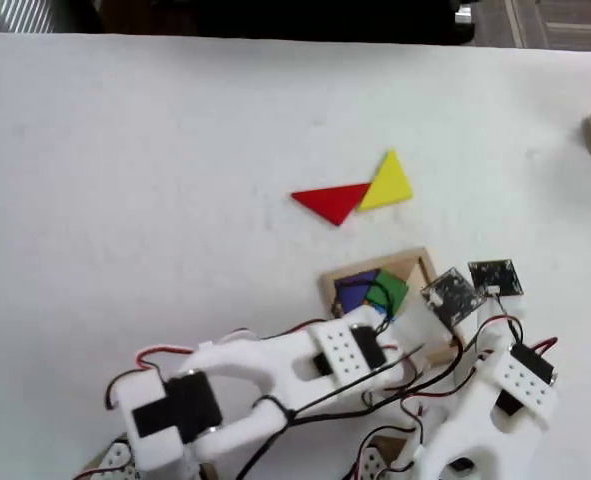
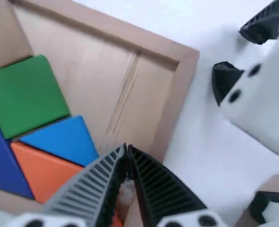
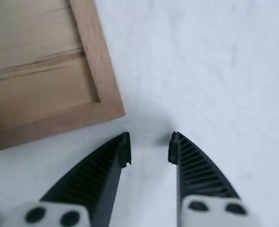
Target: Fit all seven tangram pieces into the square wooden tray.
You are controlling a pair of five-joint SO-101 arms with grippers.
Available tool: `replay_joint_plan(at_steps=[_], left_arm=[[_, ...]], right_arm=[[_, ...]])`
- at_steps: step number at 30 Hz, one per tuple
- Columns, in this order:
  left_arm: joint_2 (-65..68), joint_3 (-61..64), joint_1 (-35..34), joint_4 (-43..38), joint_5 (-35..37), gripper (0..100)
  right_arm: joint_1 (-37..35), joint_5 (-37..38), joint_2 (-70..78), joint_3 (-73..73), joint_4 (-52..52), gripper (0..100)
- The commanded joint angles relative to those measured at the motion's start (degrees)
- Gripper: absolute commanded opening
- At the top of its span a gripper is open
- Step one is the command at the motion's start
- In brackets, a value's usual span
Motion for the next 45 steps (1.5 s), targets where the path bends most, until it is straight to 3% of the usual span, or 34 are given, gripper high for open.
replay_joint_plan(at_steps=[1,8,14,22,27,32,37,42,45], left_arm=[[1.7,-7.7,-2.2,5.5,-0.3,2],[2.4,-8.7,-5.0,7.6,-0.3,2],[2.0,-9.8,-3.2,10.3,-0.6,2],[-8.2,-9.8,-1.5,16.7,-0.7,2],[-13.7,-9.8,-3.6,20.8,-0.9,2],[-18.2,-9.8,-5.1,25.8,-7.8,2],[-23.9,-9.6,-7.9,29.8,-8.9,2],[-34.0,-3.8,-13.4,29.8,-9.1,2],[-41.2,0.4,-16.7,29.8,-13.5,2]], right_arm=[[-0.5,0.1,-1.6,-0.2,-1.0,13.5],[-0.5,0.1,-1.6,-0.2,-1.0,13.5],[-0.5,0.1,-1.6,-0.2,-1.0,13.5],[-0.5,0.1,-1.6,-0.2,-1.0,13.5],[-0.5,0.1,-1.6,-0.2,-1.0,13.5],[-0.5,0.1,-1.6,-0.2,-1.0,13.5],[-0.5,0.1,-1.6,-0.1,-1.0,13.5],[-0.5,0.1,-1.6,0.2,-1.0,13.5],[-0.5,0.1,-2.1,0.4,-1.1,13.5]])
